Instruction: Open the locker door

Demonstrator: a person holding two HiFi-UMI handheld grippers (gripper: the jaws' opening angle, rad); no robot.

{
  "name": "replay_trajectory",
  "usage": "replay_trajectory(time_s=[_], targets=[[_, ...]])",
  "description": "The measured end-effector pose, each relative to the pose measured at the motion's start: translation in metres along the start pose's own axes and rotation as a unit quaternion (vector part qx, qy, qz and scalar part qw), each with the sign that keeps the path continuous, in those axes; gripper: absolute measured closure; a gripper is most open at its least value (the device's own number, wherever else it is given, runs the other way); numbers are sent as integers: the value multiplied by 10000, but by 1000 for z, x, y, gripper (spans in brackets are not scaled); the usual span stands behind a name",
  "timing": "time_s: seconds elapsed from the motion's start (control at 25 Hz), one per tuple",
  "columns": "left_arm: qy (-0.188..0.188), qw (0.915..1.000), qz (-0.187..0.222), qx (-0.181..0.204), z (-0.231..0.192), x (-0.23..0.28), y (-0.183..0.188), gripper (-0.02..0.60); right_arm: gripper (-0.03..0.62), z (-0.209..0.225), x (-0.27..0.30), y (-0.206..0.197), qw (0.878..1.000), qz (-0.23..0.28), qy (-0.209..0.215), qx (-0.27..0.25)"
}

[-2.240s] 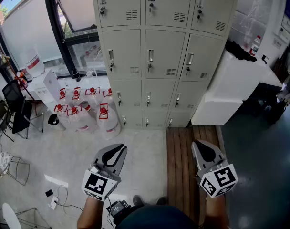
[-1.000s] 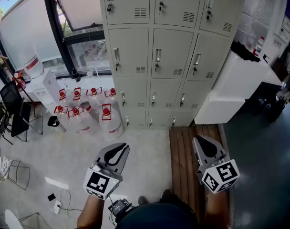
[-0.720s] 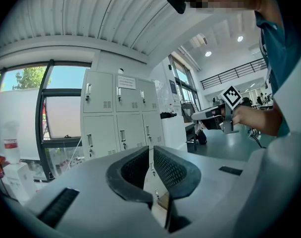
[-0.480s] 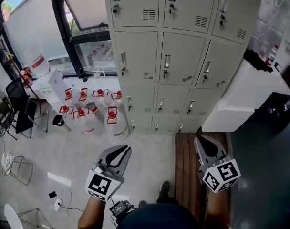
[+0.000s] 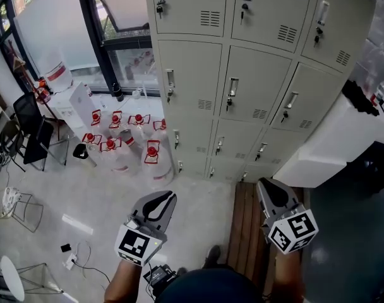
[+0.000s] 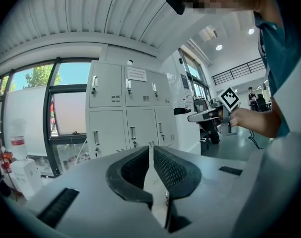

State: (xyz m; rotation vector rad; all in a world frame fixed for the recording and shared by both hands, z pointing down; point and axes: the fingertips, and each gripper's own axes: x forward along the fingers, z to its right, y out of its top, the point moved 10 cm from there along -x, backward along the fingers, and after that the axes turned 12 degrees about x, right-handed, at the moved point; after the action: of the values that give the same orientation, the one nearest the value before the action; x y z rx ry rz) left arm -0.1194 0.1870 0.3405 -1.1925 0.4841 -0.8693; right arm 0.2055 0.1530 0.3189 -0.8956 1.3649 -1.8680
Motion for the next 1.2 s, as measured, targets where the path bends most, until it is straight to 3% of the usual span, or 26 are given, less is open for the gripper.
replay_trajectory(time_s=[0.68,0.88,1.2], targets=[[703,9974,-150,-55,-7,100,15,538,557,102,77,28,9975,-148,687,8],[592,9980,-220,-60,-8,121,10,538,557,118,82,23,9974,-218,680,79],[45,10000,-80,3,-38,165,1,538,557,135,87,25,9997,-127,54,187]])
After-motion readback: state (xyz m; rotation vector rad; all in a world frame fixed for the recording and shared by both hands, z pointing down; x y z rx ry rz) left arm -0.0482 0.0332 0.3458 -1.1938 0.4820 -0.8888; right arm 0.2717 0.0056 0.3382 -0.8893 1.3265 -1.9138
